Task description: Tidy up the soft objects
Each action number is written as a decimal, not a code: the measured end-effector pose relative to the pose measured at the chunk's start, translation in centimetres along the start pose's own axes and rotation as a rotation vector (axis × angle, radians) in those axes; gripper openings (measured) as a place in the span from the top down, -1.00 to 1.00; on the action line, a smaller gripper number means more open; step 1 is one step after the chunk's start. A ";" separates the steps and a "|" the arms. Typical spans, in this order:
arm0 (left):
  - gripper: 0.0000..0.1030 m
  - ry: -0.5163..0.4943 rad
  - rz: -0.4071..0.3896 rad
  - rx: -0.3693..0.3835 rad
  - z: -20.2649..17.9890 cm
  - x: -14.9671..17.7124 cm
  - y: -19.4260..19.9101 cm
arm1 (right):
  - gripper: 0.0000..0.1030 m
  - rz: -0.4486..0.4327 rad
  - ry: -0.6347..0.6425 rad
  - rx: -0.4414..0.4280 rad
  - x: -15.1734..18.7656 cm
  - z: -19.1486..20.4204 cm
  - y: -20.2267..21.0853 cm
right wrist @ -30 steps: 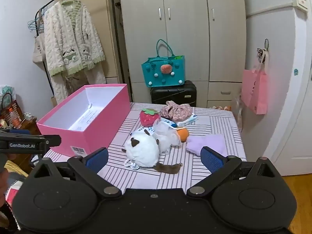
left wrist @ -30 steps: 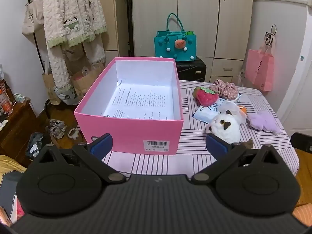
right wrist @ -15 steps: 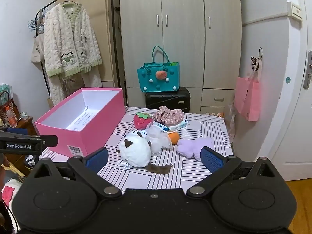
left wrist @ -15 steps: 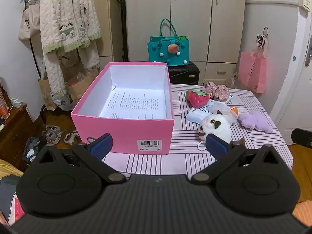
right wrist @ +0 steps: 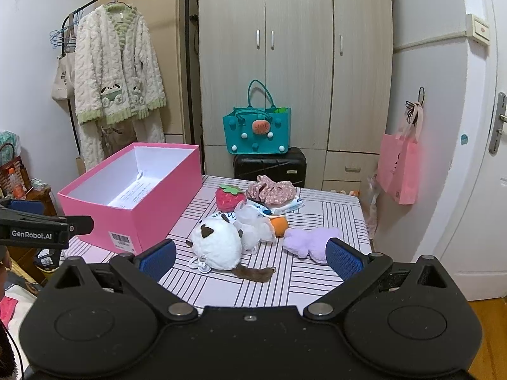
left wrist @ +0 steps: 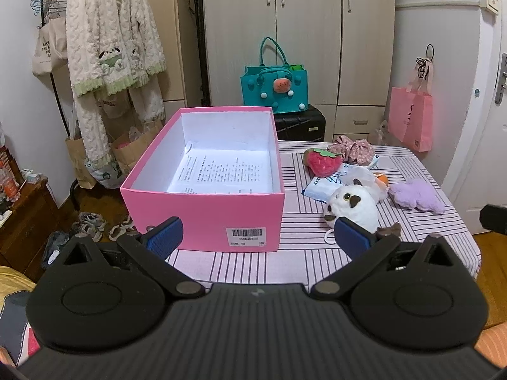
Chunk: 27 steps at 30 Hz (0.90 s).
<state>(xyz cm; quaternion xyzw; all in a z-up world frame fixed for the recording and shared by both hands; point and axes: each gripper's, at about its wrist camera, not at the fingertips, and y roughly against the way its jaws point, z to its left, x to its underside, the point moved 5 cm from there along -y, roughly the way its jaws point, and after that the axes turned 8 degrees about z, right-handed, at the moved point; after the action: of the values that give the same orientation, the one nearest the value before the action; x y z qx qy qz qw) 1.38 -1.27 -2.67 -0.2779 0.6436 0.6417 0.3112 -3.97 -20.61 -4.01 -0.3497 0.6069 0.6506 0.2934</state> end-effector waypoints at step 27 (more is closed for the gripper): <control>-1.00 0.014 -0.019 0.030 1.0 1.7 -1.0 | -0.99 -0.013 -0.031 0.046 1.4 -0.6 0.1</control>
<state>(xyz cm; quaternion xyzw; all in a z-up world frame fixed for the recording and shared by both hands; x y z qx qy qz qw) 1.08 -0.18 -4.62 -0.2838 0.6527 0.6270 0.3168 -4.80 -21.28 -5.08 -0.3366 0.6149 0.6397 0.3153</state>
